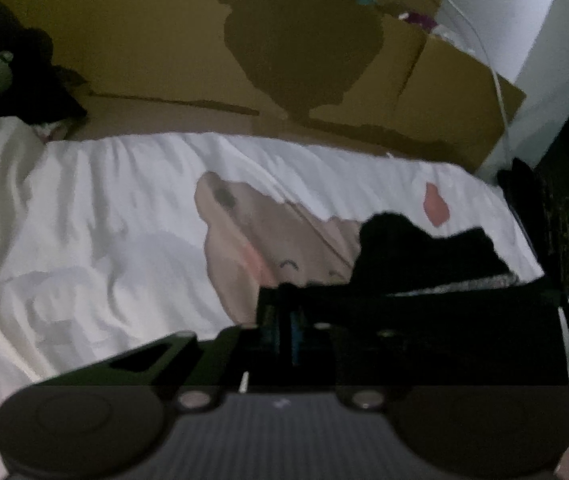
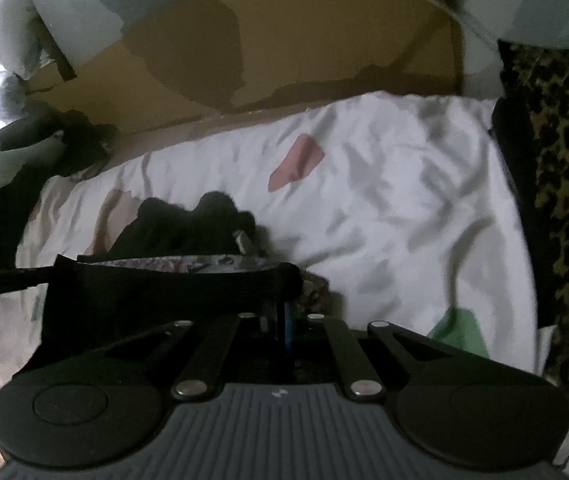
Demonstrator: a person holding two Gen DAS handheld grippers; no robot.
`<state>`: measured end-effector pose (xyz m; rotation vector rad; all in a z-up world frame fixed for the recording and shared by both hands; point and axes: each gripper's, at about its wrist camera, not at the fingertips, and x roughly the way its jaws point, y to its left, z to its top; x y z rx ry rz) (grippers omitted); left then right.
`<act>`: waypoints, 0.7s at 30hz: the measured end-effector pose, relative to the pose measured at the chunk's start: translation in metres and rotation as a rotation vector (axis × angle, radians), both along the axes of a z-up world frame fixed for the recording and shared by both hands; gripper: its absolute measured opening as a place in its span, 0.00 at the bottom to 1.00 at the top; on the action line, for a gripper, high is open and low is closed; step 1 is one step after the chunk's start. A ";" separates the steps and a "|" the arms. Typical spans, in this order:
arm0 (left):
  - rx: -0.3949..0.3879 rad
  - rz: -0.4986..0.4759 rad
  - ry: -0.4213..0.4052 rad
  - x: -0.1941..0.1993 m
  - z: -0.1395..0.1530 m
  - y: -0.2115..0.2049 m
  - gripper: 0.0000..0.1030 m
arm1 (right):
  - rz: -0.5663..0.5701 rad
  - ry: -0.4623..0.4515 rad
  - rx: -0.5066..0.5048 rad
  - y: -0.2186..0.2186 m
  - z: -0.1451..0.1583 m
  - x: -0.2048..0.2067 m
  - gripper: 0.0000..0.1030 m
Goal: Fold clothes
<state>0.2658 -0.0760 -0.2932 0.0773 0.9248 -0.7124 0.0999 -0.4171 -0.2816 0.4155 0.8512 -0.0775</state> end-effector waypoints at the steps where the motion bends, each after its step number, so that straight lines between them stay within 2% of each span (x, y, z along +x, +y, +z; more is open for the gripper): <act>1: -0.004 0.002 -0.002 0.002 0.001 -0.001 0.05 | -0.005 -0.002 -0.008 -0.001 0.001 0.000 0.01; 7: -0.006 0.001 -0.016 0.007 0.003 -0.010 0.05 | -0.023 0.000 -0.051 0.000 0.007 0.007 0.01; 15: 0.087 0.015 0.018 0.011 -0.027 -0.018 0.06 | -0.042 0.059 -0.065 0.004 -0.017 0.025 0.01; 19: 0.136 0.020 -0.014 0.004 -0.030 -0.021 0.20 | -0.068 0.088 -0.056 0.007 -0.027 0.030 0.06; 20: 0.140 0.027 -0.019 0.004 -0.030 -0.021 0.28 | -0.073 0.093 -0.061 0.008 -0.027 0.031 0.12; 21: 0.141 0.037 -0.020 0.004 -0.030 -0.019 0.36 | -0.073 0.097 -0.065 0.008 -0.027 0.031 0.14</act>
